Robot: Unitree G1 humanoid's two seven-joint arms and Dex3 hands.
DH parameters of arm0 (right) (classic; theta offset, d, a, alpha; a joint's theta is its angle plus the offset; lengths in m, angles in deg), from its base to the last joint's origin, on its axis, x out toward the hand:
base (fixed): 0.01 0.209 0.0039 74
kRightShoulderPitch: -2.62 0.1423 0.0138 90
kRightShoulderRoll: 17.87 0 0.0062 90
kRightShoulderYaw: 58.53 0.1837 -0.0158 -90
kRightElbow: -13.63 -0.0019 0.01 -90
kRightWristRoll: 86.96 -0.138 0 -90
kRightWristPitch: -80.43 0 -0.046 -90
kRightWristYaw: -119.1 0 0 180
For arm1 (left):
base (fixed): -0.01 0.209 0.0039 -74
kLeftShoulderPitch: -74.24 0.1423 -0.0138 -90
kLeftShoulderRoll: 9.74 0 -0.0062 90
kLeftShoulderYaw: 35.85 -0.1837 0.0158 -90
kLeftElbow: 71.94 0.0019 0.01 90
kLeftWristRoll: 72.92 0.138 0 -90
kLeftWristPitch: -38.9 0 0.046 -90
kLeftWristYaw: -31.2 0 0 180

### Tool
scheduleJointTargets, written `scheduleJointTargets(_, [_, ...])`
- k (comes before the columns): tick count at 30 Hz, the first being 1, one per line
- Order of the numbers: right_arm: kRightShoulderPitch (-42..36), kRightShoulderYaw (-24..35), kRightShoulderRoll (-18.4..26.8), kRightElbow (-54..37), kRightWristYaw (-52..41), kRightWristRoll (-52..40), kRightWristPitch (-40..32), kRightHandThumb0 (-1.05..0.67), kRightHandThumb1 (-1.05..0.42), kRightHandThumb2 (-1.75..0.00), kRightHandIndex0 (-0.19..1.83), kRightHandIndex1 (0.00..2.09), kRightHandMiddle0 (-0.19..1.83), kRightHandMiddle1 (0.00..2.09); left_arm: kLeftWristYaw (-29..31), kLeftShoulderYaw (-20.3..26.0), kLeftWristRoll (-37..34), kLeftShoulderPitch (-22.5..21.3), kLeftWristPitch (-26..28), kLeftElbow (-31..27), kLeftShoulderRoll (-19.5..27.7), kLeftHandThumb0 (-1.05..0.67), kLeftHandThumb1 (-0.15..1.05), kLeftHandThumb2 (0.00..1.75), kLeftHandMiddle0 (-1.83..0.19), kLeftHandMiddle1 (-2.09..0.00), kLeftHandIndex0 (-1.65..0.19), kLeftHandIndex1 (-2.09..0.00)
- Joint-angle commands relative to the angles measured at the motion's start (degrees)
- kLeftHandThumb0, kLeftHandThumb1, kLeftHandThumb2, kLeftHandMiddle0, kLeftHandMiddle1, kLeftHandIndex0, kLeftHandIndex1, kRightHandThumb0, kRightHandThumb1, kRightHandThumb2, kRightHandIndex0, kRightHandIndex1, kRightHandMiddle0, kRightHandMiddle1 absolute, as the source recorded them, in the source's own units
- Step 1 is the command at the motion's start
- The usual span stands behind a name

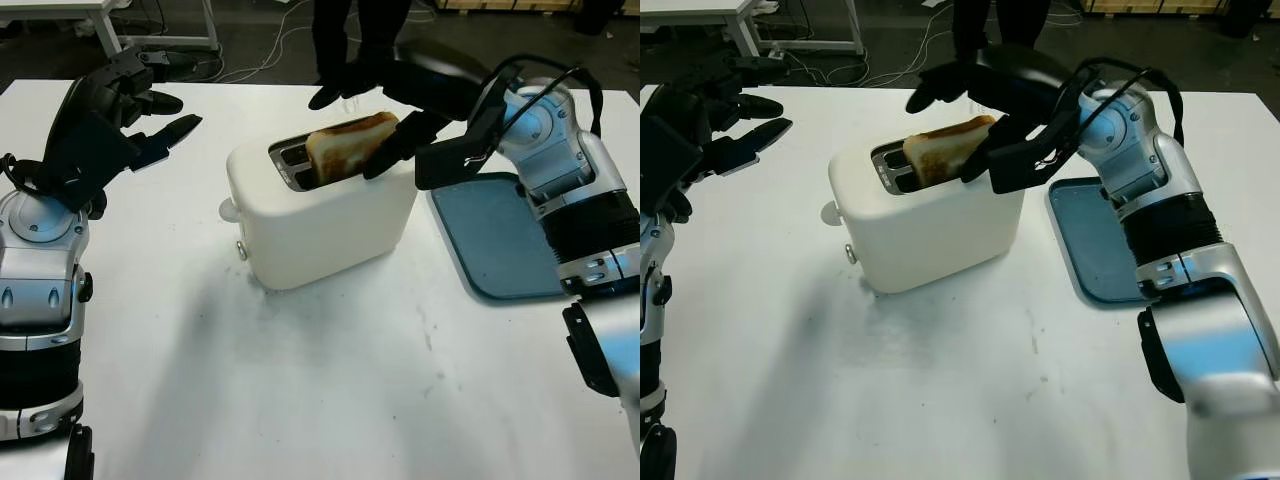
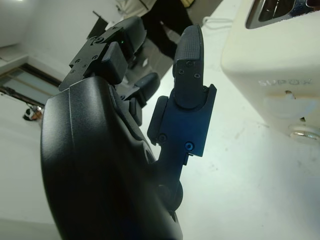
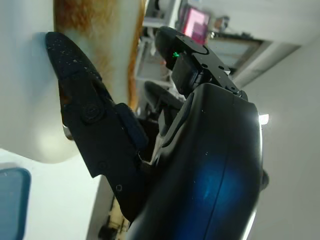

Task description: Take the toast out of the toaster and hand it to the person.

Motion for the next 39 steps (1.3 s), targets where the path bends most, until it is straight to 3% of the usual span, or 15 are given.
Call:
scheduleJointTargets(1, [0.9,-0.64,-0.99,2.76,1.6,1.07,2.07,-0.55,-0.64,0.0,0.34,0.68,0.55,0.27,-0.08,-0.27,-0.08,-0.57,0.13,-0.52,0.04,-0.49,0.92,0.25,-0.17,-0.99,-0.34,-0.55])
scheduleJointTargets(16, [2.46,-1.24,-1.83,8.15,4.9,2.1,5.32,-0.49,-0.66,0.0,0.44,0.7,0.65,0.24,-0.38,-0.31,-0.01,-0.79,-0.05,-0.27,-0.29,-0.49,0.92,0.24,-0.17,-0.98,-0.34,-0.56])
scheduleJointTargets(18, [2.6,-1.4,-1.94,8.58,4.61,2.04,5.64,-0.48,-0.66,0.0,0.68,0.75,0.8,0.26,-0.27,-0.38,0.04,-0.81,-0.11,-0.22,-0.16,-0.5,0.92,0.24,-0.17,-0.98,-0.34,-0.56])
scheduleJointTargets(21, [3.06,-1.75,-1.84,9.63,2.31,1.28,6.9,-0.45,-0.68,-0.01,1.05,0.65,1.07,0.26,-0.27,-0.38,0.07,-0.88,0.13,-0.22,-0.13,-0.51,0.92,0.24,-0.17,-0.98,-0.33,-0.56])
scheduleJointTargets(22, [3.13,-1.78,-1.81,9.82,1.67,1.06,7.12,-0.46,-0.69,0.0,1.14,0.85,1.17,0.39,-0.22,-0.34,-0.05,-0.91,0.16,-0.19,-0.16,-0.5,0.92,0.24,-0.16,-0.98,-0.33,-0.55])
scheduleJointTargets(25, [3.29,-1.93,-1.53,10.41,0.32,0.95,7.88,-0.49,-0.7,0.0,1.12,1.34,1.01,1.16,-0.36,-0.6,0.56,-0.88,-0.39,0.0,0.11,-0.51,0.92,0.24,-0.17,-0.98,-0.33,-0.56])
scheduleJointTargets(28, [3.66,-2.66,-0.82,11.44,1.16,2.4,10.44,-0.53,-0.86,-0.05,1.07,1.69,0.87,1.56,-0.44,-0.71,0.78,-0.86,-0.56,0.03,0.14,-0.51,0.92,0.24,-0.17,-0.98,-0.33,-0.56])
scheduleJointTargets(30, [3.93,-3.08,-0.4,11.39,1.53,3.23,11.02,-0.51,-0.91,-0.17,1.09,1.66,0.95,1.15,-0.5,-0.86,1.1,-0.83,-0.72,0.06,0.28,-0.51,0.92,0.24,-0.18,-0.98,-0.34,-0.56])
scheduleJointTargets(31, [4.06,-3.22,-0.2,11.46,1.99,3.68,11.33,-0.51,-0.91,-0.23,1.09,1.68,0.97,1.16,-0.53,-0.83,1.07,-0.81,-0.82,0.13,0.21,-0.5,0.92,0.24,-0.18,-0.98,-0.34,-0.56])
scheduleJointTargets(34, [4.37,-3.26,0.17,12.07,4.14,4.8,11.88,-0.52,-0.92,-0.37,1.1,1.74,0.85,1.63,-0.49,-0.69,0.98,-0.78,-0.5,0.13,0.04,-0.51,0.92,0.24,-0.17,-0.98,-0.33,-0.56])
scheduleJointTargets(39, [5.75,-2.39,0.53,14.31,8.86,6.1,10.96,-0.55,-0.92,-0.47,1.08,1.75,0.82,1.74,-0.45,-0.52,0.68,-0.61,-0.42,0.0,-0.14,-0.5,0.92,0.24,-0.17,-0.97,-0.33,-0.55])
